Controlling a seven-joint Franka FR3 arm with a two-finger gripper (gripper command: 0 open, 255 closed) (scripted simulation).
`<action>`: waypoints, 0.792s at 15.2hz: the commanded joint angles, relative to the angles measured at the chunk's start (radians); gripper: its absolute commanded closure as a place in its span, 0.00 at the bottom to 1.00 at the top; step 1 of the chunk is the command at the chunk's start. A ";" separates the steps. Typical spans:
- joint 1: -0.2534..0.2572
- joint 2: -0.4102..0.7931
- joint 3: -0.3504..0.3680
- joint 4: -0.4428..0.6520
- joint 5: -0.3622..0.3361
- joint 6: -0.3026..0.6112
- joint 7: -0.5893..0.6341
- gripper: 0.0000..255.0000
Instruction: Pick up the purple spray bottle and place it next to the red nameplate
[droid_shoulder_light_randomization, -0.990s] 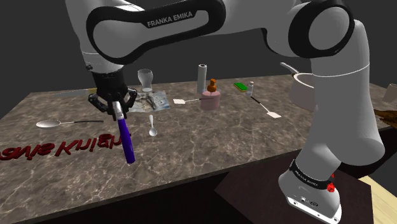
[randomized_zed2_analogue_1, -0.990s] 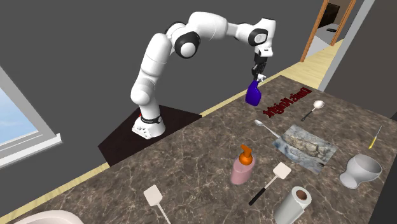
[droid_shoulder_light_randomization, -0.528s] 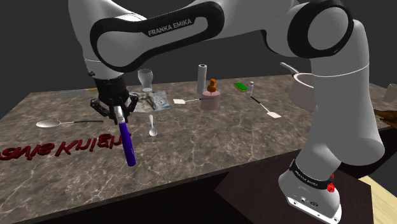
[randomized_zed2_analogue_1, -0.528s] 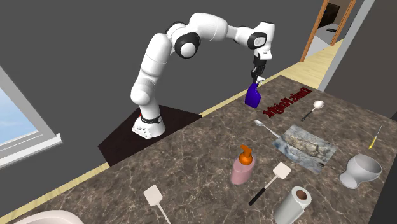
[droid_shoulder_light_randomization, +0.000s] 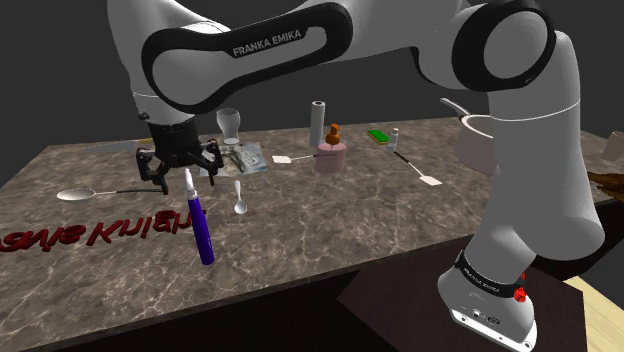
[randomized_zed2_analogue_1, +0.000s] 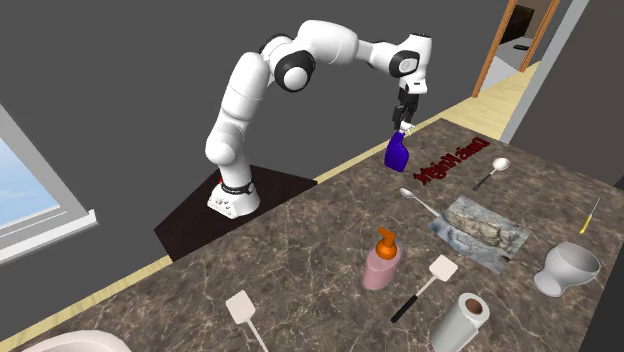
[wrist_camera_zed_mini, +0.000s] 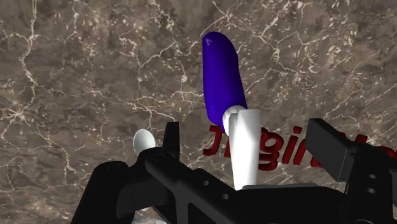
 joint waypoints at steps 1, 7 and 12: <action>0.000 0.000 0.000 0.000 0.000 0.000 0.000 0.00; 0.011 -0.012 0.005 0.110 0.007 -0.120 -0.009 0.00; 0.011 -0.012 0.005 0.110 0.007 -0.120 -0.009 0.00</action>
